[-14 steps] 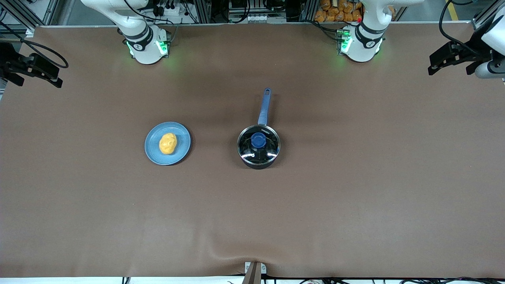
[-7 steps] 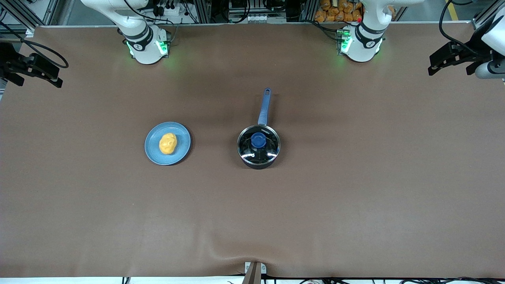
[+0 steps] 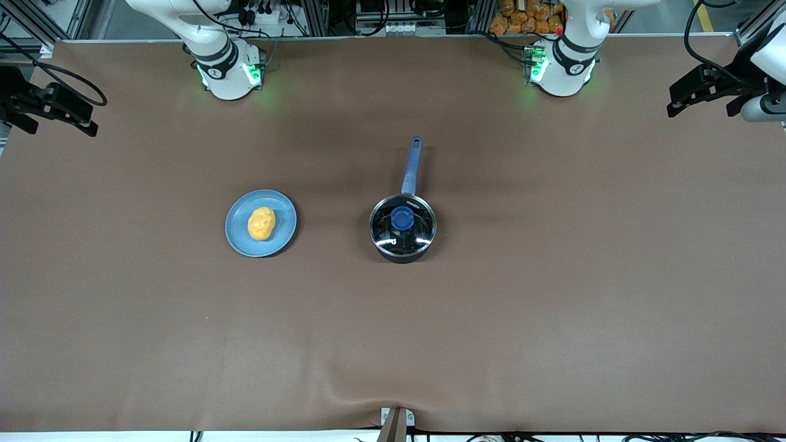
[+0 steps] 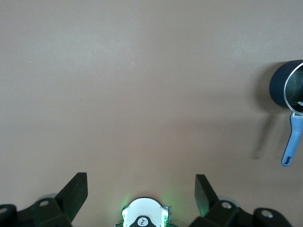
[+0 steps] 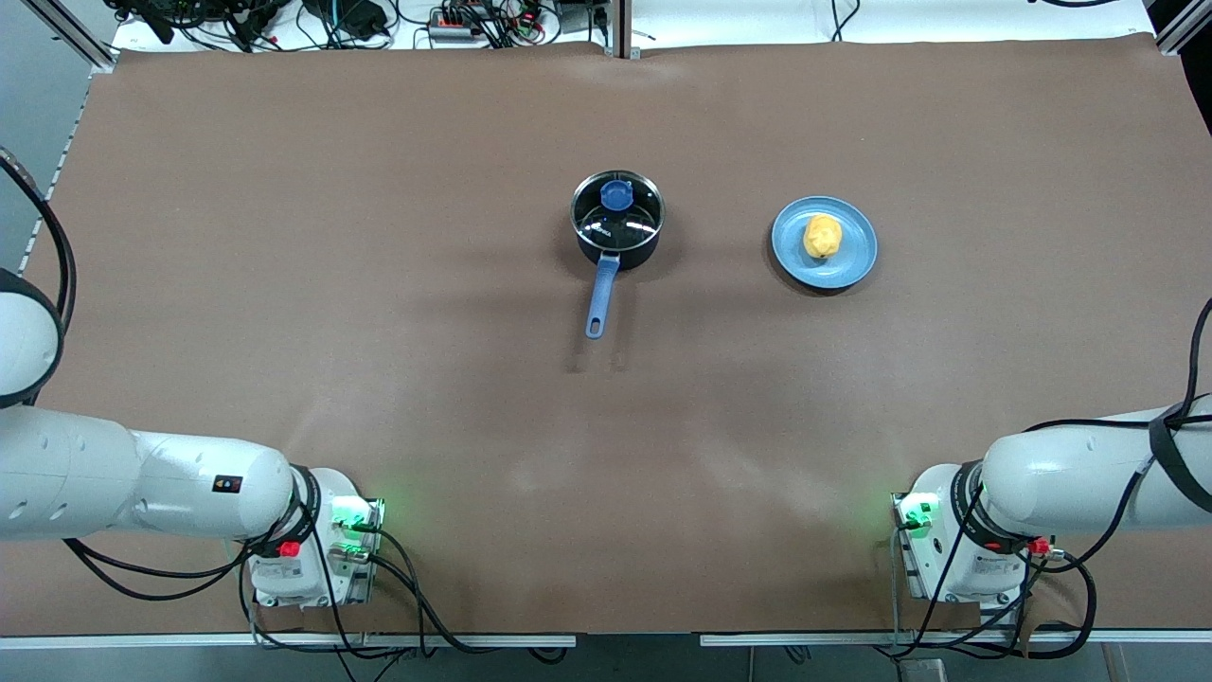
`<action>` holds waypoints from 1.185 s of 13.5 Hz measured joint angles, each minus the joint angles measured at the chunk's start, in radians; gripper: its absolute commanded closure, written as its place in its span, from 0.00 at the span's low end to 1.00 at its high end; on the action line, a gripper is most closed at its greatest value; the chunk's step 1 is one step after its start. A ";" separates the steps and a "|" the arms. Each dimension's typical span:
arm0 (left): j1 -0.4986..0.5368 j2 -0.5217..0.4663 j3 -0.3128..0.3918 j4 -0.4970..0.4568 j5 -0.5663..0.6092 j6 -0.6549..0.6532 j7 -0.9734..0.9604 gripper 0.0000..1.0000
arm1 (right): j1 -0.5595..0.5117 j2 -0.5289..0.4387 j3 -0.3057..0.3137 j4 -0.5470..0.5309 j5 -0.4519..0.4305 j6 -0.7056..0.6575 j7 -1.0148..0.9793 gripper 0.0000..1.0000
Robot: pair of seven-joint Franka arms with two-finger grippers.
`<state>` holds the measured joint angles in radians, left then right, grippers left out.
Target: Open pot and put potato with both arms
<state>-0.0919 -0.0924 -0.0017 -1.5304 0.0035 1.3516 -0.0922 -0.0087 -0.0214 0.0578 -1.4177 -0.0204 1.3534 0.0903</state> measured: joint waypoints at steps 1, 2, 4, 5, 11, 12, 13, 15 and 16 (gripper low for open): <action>0.000 0.000 0.000 0.000 0.000 0.002 0.000 0.00 | 0.000 0.000 0.000 0.000 0.000 0.000 0.000 0.00; -0.001 0.001 -0.001 0.000 0.000 0.006 0.000 0.00 | 0.000 0.000 0.000 0.000 0.000 0.000 0.000 0.00; -0.003 0.007 -0.003 0.000 0.000 0.009 0.000 0.00 | 0.000 0.000 0.001 0.000 0.000 0.000 0.000 0.00; -0.005 0.010 -0.004 0.000 0.000 0.010 0.000 0.00 | 0.000 0.000 0.001 0.000 0.000 0.000 0.000 0.00; -0.016 0.065 -0.078 -0.001 0.000 0.073 -0.010 0.00 | 0.000 0.000 0.002 0.000 0.000 0.000 0.000 0.00; -0.017 0.089 -0.112 -0.001 -0.001 0.100 -0.030 0.00 | 0.000 0.000 0.003 0.000 0.000 0.000 0.000 0.00; -0.018 0.117 -0.155 -0.002 -0.001 0.125 -0.068 0.00 | 0.000 0.000 0.003 0.000 0.000 0.000 0.000 0.00; -0.031 0.190 -0.261 0.000 -0.001 0.173 -0.220 0.00 | 0.000 0.000 0.003 0.000 0.000 0.000 0.000 0.00; -0.055 0.233 -0.301 0.006 0.000 0.203 -0.305 0.00 | 0.000 0.000 0.004 0.000 0.000 0.000 0.000 0.00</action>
<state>-0.1471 0.1403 -0.3028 -1.5246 0.0030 1.5549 -0.3969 -0.0086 -0.0214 0.0615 -1.4180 -0.0203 1.3530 0.0903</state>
